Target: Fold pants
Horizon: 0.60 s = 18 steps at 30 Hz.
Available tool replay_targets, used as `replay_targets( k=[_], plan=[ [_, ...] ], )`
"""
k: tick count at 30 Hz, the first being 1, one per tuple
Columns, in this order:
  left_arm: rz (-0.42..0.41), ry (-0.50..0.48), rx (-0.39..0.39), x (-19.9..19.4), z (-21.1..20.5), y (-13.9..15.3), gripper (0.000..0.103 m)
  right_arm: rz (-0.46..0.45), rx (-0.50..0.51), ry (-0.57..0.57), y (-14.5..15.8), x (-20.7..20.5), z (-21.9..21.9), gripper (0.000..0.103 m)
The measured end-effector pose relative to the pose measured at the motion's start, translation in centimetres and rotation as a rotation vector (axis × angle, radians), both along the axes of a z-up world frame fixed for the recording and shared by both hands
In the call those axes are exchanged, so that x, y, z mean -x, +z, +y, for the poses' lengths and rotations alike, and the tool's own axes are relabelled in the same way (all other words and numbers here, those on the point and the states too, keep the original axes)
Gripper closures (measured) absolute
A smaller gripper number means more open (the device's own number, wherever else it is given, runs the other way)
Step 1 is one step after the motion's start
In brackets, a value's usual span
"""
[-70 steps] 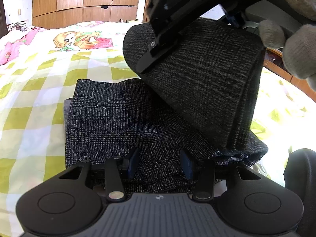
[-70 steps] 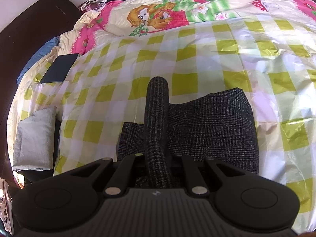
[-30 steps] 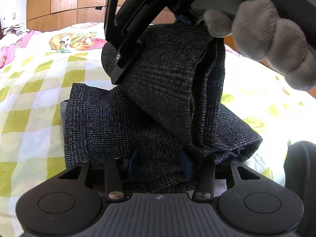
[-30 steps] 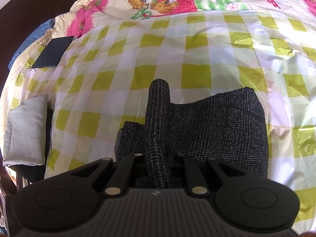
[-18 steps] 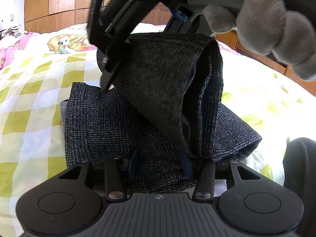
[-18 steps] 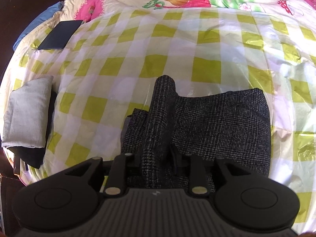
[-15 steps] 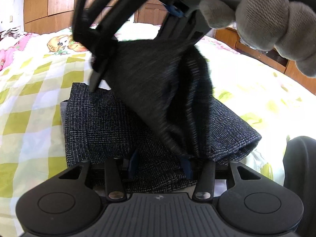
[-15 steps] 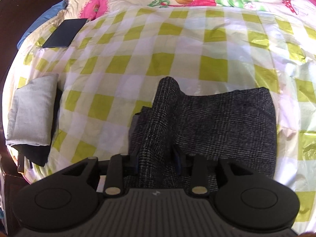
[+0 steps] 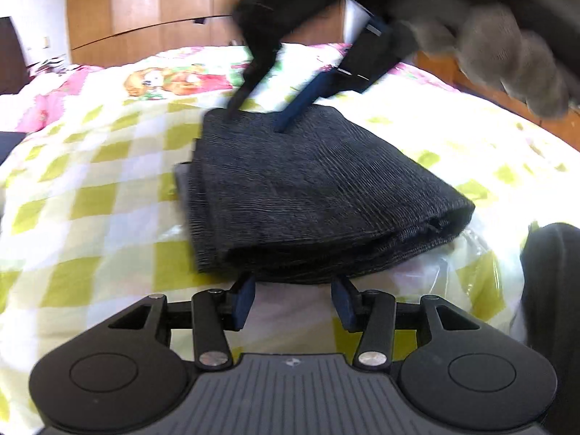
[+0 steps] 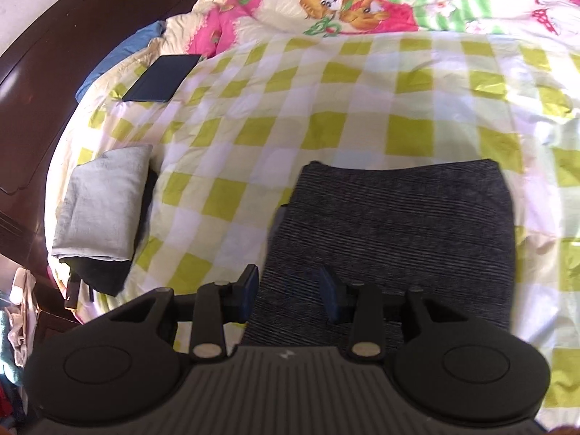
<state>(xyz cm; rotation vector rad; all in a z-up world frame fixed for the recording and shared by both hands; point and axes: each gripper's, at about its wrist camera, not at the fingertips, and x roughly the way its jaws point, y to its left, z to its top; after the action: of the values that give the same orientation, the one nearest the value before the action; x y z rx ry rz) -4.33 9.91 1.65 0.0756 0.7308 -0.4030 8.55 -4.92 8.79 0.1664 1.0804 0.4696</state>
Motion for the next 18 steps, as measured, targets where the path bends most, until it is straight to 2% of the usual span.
replay_targets(
  k=[3,5,10,15,18],
  plan=[
    [-0.01,0.051,0.034,0.6,1.3,1.3,0.043,-0.038,0.026,-0.014,-0.4,0.4,-1.5,0.064],
    [-0.048,0.075,0.039,0.3,1.6,2.4,0.043,-0.051,0.032,-0.027,-0.8,0.5,-2.2,0.064],
    [-0.13,0.105,-0.006,-2.0,1.1,4.6,0.043,-0.104,0.067,-0.045,-1.6,0.8,-3.6,0.064],
    [-0.137,0.109,-0.069,-5.5,-0.7,4.3,0.043,-0.17,0.139,-0.05,-2.5,0.6,-4.4,0.064],
    [-0.077,0.123,-0.099,-7.9,-1.4,2.7,0.043,-0.197,0.174,-0.061,-3.3,0.4,-5.0,0.064]
  ],
)
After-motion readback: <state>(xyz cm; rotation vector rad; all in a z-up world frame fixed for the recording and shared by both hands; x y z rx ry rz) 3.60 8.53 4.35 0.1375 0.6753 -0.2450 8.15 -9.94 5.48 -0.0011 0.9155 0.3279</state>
